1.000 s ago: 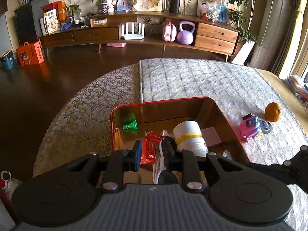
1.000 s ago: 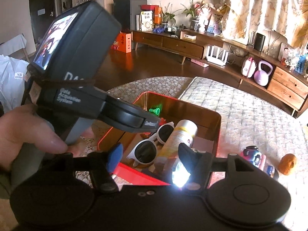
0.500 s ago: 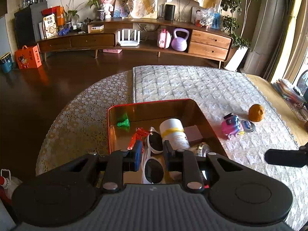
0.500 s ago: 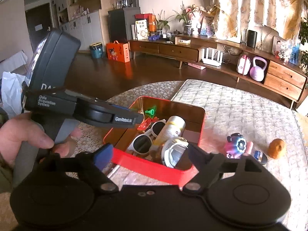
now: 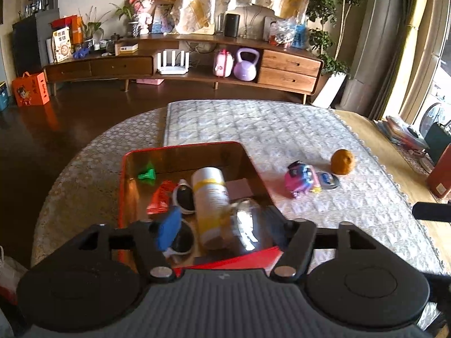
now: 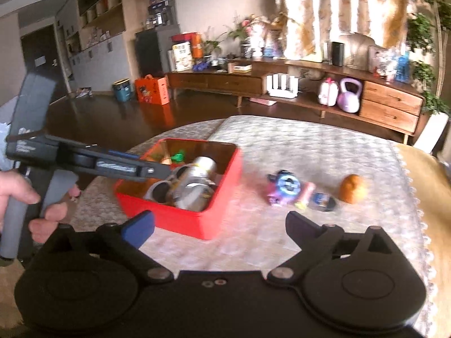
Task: Organize rigid objects
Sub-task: 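Withdraw both tools from the red tin toward the toy figure and orange, then grasp the blue-pink toy figure with the left tool while the right tool grasps the orange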
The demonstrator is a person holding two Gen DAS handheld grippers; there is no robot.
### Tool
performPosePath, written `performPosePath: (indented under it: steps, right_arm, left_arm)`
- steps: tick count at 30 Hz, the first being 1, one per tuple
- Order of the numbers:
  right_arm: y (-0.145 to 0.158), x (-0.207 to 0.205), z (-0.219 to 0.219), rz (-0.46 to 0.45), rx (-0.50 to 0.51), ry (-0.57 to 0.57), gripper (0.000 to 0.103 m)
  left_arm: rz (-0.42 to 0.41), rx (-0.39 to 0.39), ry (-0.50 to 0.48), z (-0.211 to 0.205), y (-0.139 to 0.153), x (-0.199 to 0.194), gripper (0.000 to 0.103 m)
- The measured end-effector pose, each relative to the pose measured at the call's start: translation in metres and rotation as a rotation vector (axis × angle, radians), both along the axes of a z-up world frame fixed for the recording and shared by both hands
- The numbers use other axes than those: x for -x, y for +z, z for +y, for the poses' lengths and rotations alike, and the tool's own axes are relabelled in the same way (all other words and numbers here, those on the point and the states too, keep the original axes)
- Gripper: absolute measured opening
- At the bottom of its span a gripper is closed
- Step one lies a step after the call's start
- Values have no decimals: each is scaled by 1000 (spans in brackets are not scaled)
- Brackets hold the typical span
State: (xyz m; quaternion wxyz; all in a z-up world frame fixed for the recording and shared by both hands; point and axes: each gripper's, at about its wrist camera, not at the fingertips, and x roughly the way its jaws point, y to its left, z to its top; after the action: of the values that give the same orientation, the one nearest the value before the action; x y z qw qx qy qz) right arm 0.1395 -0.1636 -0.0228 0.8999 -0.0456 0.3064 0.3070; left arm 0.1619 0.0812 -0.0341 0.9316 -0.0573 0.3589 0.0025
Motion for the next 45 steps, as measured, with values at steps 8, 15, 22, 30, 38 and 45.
performPosePath:
  steps: [8, 15, 22, 30, 38, 45]
  right_arm:
    - [-5, -22, -57, -2, -26, -118, 103]
    - [-15, -53, -97, 21, -46, -203, 103]
    - [-29, -97, -116, 66, -75, -256, 103]
    - [-53, -140, -117, 126, -76, -276, 103]
    - [-75, -178, -99, 163, -70, -278, 102]
    - [-86, -201, -82, 182, -72, -289, 98]
  left_arm:
    - [-17, 28, -39, -43, -4, -10, 82]
    - [-3, 6, -66, -85, -14, -35, 83]
    - [13, -27, -79, -114, -26, -70, 83]
    - [49, -47, -77, -124, -45, -110, 83]
    - [86, -66, -64, -126, -67, -144, 83]
    - [94, -73, -51, -123, -80, -160, 83]
